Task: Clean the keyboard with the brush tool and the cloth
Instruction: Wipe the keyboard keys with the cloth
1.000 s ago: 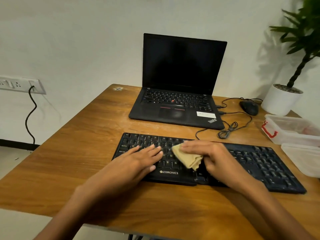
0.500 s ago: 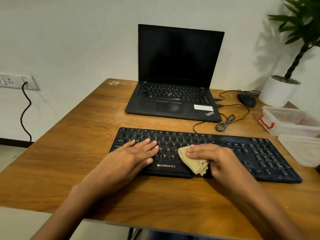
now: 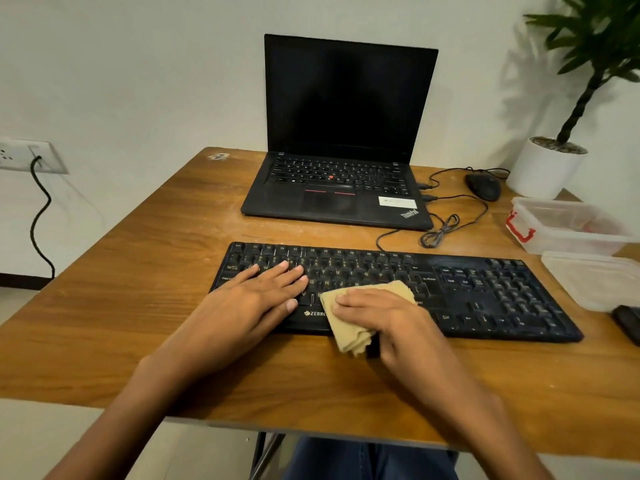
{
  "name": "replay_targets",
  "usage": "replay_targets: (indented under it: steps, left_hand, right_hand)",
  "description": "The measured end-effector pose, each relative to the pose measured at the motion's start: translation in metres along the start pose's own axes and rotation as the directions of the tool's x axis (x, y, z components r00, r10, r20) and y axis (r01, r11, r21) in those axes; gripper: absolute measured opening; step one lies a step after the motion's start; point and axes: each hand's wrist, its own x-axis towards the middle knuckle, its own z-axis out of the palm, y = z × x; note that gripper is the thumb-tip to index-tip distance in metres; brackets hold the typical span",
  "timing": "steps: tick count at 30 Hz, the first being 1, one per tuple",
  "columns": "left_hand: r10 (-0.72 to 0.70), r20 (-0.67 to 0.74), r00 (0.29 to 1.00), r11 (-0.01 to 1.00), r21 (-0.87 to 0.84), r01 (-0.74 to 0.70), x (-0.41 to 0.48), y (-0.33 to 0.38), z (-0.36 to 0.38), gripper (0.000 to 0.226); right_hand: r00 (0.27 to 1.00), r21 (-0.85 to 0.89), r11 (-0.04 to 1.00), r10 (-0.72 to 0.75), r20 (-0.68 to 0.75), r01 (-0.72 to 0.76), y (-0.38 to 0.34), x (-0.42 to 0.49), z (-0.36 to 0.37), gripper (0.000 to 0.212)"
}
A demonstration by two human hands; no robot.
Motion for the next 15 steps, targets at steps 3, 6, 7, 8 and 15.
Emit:
replay_targets:
  steps: [3,6,7,8,15]
  left_hand:
    - [-0.068,-0.094,0.993,0.995,0.069,0.075,-0.008,0.011,-0.004,0.061]
    - [-0.061,-0.219,0.974,0.991,0.106,0.086,-0.013,0.037,0.003,0.048]
    - [-0.056,-0.217,0.975,0.986,0.139,0.087,-0.013,0.044,0.010,0.046]
    - [-0.061,-0.198,0.978,0.981,0.171,0.095,-0.014,0.050,0.016,0.047]
    - [-0.091,-0.174,0.980,0.958,0.254,0.134,-0.019,0.048,0.026,0.050]
  right_hand:
    - [0.992,0.037,0.995,0.097,-0.080,-0.094,0.013,-0.014,-0.007,0.053]
    - [0.967,-0.028,0.987,0.147,-0.208,-0.157,0.016,-0.013,-0.013,0.058]
    - [0.970,-0.059,0.989,0.120,-0.209,-0.135,0.010,-0.009,-0.008,0.060]
    - [0.980,-0.083,0.992,0.077,-0.184,-0.093,0.003,-0.008,0.001,0.062]
    - [0.983,-0.073,0.995,0.048,-0.177,-0.062,0.014,-0.024,-0.005,0.061]
